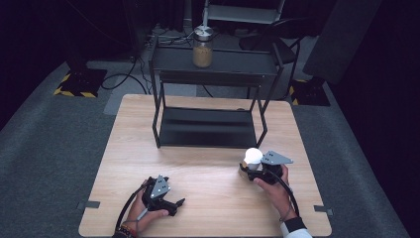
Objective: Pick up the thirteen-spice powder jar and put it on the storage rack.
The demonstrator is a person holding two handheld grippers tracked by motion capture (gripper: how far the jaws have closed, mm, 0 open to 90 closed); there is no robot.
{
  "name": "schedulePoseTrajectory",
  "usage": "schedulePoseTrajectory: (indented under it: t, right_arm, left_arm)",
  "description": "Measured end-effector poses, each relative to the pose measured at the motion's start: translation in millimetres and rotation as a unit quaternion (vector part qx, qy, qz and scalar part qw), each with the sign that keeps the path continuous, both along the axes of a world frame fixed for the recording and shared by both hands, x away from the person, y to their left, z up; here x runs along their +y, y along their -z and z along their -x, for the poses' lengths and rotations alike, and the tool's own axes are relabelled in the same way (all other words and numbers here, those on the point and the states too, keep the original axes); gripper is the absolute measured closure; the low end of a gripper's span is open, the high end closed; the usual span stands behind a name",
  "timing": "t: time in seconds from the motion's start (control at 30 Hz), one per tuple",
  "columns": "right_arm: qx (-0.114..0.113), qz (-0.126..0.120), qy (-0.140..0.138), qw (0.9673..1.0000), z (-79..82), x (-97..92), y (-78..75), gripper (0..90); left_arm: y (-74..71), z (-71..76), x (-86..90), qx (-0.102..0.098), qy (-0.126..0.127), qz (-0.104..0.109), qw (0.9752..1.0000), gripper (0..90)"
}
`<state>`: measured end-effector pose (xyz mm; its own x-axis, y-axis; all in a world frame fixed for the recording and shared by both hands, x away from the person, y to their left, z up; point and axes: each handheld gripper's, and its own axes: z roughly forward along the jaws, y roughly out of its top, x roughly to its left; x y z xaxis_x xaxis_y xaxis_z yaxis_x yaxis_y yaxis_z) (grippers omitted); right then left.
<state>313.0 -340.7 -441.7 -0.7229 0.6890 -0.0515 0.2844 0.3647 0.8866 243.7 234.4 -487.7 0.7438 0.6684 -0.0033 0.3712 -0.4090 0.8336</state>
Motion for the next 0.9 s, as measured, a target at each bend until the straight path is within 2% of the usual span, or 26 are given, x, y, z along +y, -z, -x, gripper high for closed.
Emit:
schedulePoseTrajectory:
  t: [0.23, 0.43, 0.53, 0.8, 0.9]
  right_arm:
    - [0.001, 0.004, -0.004, 1.0000, -0.9, 0.8, -2.3, 30.4]
    - [-0.005, -0.011, -0.002, 0.9999, -0.5, -0.7, -6.2, 30.5]
    - [-0.006, -0.015, 0.000, 0.9999, -2.1, -0.7, -15.4, 30.4]
    - [-0.017, 0.002, -0.009, 0.9998, -15.7, 3.7, -50.6, 30.5]
    - [-0.016, -0.006, -0.015, 0.9997, -23.7, 4.5, -63.7, 30.5]
  left_arm:
    - [0.0, -0.1, 0.0, 0.000, 0.000, 0.000, 1.0000, 0.2]
    - [0.0, 0.0, 0.0, 0.000, 0.000, 0.000, 1.0000, 0.2]
    - [0.1, 0.0, 0.0, 0.000, 0.000, 0.000, 1.0000, 0.2]
    - [0.1, 0.0, 0.0, 0.000, 0.000, 0.000, 1.0000, 0.2]
    - [0.0, -0.1, 0.0, 0.000, 0.000, 0.000, 1.0000, 0.2]
